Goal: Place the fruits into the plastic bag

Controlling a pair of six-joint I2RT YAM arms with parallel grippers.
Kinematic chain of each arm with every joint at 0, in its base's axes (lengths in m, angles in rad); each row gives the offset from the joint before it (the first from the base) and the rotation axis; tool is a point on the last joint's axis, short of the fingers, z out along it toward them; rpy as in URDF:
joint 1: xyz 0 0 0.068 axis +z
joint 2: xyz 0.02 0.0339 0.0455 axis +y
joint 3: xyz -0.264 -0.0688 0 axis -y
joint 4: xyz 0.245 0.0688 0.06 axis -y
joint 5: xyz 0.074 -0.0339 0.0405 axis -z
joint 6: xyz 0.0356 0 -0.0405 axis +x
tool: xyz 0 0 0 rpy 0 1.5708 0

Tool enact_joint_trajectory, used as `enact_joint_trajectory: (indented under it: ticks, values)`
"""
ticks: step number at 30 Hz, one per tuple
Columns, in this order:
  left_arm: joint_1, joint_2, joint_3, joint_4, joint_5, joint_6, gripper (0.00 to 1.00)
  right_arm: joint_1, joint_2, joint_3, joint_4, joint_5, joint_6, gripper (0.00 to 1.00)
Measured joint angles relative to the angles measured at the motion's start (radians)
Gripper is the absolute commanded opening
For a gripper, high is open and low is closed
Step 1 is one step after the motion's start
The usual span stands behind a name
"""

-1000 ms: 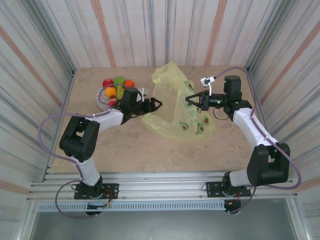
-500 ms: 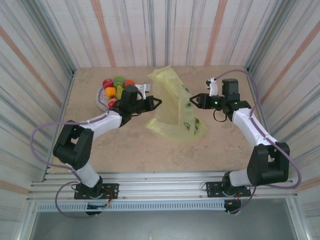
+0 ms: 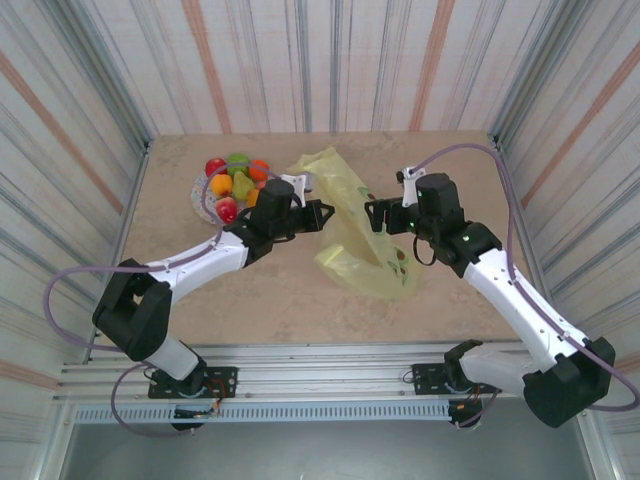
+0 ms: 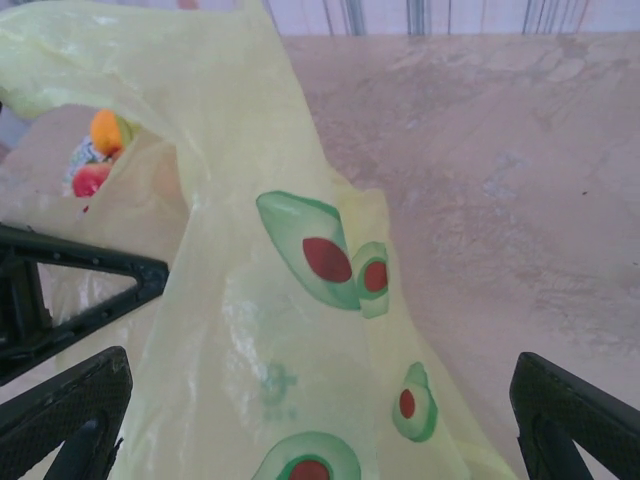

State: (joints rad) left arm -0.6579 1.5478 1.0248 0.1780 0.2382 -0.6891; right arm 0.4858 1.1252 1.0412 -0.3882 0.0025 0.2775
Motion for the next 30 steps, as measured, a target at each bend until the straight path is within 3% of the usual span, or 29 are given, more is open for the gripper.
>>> enact_joint_trajectory:
  ticks: [11, 17, 18, 24, 30]
  values:
    - [0.0, 0.0, 0.003, -0.019, -0.016, -0.005, 0.0, 0.192, 0.2, 0.125, -0.063, 0.151, -0.008, 0.99]
    - [0.0, 0.0, 0.003, -0.02, -0.023, -0.009, 0.0, 0.236, 0.332, 0.169, -0.094, 0.327, -0.009, 1.0]
    - [0.0, 0.0, 0.003, -0.021, -0.023, -0.011, 0.0, 0.239, 0.345, 0.169, -0.101, 0.351, -0.011, 0.96]
    - [0.0, 0.0, 0.003, -0.036, -0.039, -0.014, 0.0, 0.225, 0.365, 0.17, -0.129, 0.42, -0.047, 0.46]
    - [0.0, -0.001, 0.003, -0.049, -0.061, -0.014, 0.0, 0.135, 0.34, 0.171, -0.139, 0.361, -0.052, 0.14]
